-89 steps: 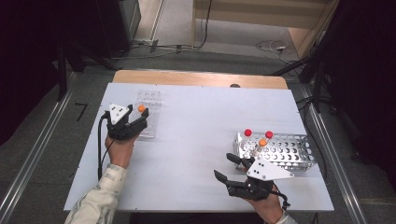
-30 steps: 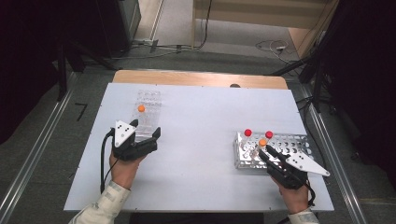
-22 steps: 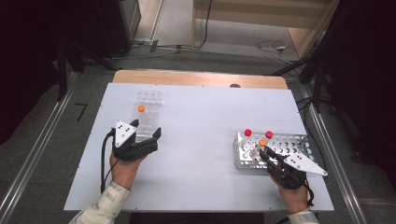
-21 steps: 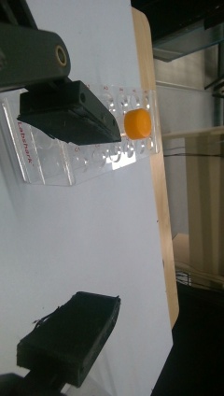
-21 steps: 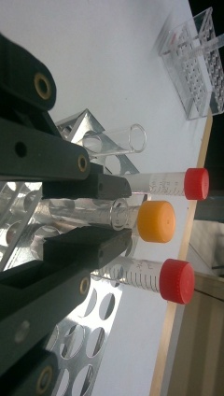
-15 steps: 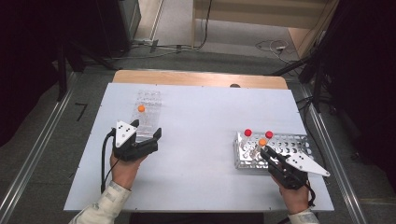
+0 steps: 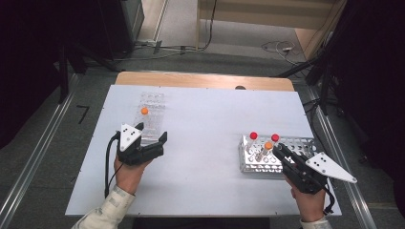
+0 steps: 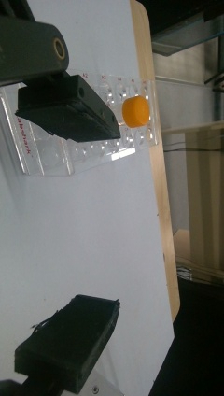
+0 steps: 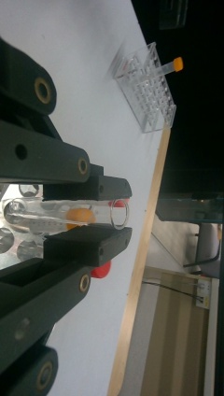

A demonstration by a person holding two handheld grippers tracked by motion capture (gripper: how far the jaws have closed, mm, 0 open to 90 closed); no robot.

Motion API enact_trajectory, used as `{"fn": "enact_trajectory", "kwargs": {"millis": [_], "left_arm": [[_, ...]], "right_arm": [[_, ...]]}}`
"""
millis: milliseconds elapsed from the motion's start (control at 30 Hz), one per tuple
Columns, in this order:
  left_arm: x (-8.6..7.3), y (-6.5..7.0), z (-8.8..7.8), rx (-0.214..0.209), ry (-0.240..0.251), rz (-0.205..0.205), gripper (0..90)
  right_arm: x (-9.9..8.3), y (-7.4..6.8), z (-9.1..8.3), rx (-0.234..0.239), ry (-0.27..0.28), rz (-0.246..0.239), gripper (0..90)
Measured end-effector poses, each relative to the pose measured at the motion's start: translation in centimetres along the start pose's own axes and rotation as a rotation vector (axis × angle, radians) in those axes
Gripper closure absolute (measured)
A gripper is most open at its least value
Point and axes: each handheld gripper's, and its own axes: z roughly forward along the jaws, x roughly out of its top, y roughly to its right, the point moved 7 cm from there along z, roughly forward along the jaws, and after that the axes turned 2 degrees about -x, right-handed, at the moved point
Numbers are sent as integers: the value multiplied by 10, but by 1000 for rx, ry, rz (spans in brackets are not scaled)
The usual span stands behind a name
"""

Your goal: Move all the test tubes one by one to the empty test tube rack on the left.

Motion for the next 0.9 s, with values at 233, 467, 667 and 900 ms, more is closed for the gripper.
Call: {"fn": "enact_trajectory", "kwargs": {"millis": [233, 467, 667, 900], "left_arm": [[3, 6, -2, -18, 9, 6, 154], [9, 18, -6, -53, 26, 17, 154], [12, 28, -9, -85, 39, 23, 156], [11, 38, -10, -115, 33, 32, 156]], "right_arm": [[15, -10, -8, 23, 25, -9, 734], [24, -24, -5, 60, 34, -28, 734], [35, -39, 2, 100, 45, -44, 734], [37, -60, 16, 152, 32, -62, 733]]}}
